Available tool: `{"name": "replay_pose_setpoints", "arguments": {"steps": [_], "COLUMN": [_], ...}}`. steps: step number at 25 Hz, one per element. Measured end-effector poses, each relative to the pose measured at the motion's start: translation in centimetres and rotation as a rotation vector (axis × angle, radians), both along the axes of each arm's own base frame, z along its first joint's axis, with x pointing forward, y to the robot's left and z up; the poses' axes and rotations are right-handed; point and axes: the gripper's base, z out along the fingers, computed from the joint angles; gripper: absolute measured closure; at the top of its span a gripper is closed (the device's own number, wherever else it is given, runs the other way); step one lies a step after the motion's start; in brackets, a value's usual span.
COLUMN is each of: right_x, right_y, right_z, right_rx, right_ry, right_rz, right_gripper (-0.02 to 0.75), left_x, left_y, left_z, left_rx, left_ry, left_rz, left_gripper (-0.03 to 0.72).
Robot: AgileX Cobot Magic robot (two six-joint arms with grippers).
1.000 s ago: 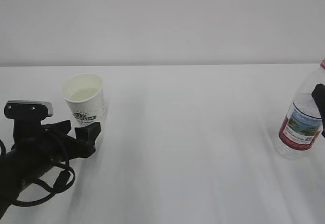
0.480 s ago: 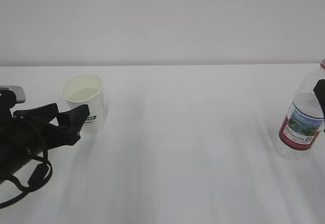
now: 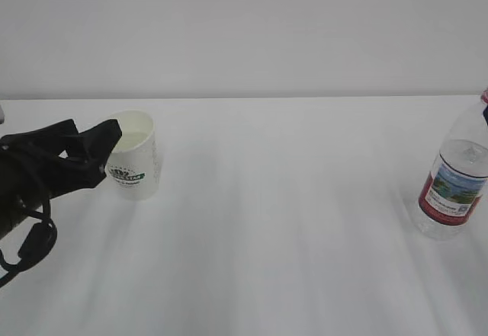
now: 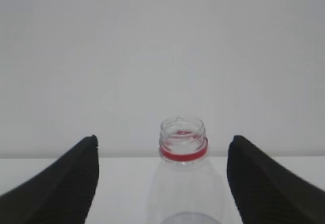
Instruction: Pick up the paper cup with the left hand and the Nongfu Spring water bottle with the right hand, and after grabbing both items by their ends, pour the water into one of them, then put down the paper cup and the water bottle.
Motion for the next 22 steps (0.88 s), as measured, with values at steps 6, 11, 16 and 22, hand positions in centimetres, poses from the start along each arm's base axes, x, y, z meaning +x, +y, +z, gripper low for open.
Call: {"name": "replay_pose_setpoints", "arguments": {"steps": [6, 11, 16, 22], "right_x": [1.6, 2.3, 2.2, 1.3], "right_y": [0.1, 0.2, 0.1, 0.1], "right_z": [1.8, 4.7, 7.8, 10.5], "right_rx": [0.007, 0.012, 0.014, 0.015], "right_ry": [-0.029, -0.061, -0.085, -0.108], "right_rz": [-0.001, -0.002, -0.004, -0.005], "right_gripper": [0.145, 0.145, 0.145, 0.145], "left_x": [-0.4, -0.9, -1.8, -3.3], "left_y": [0.4, 0.9, 1.5, 2.3], "left_z": [1.9, 4.0, 6.5, 9.0], "left_rx": [-0.041, -0.093, -0.153, -0.201], "left_ry": [-0.063, -0.135, -0.223, -0.273], "left_rz": [0.011, 0.032, 0.043, 0.035], "left_gripper": [0.172, 0.172, 0.172, 0.172]}}
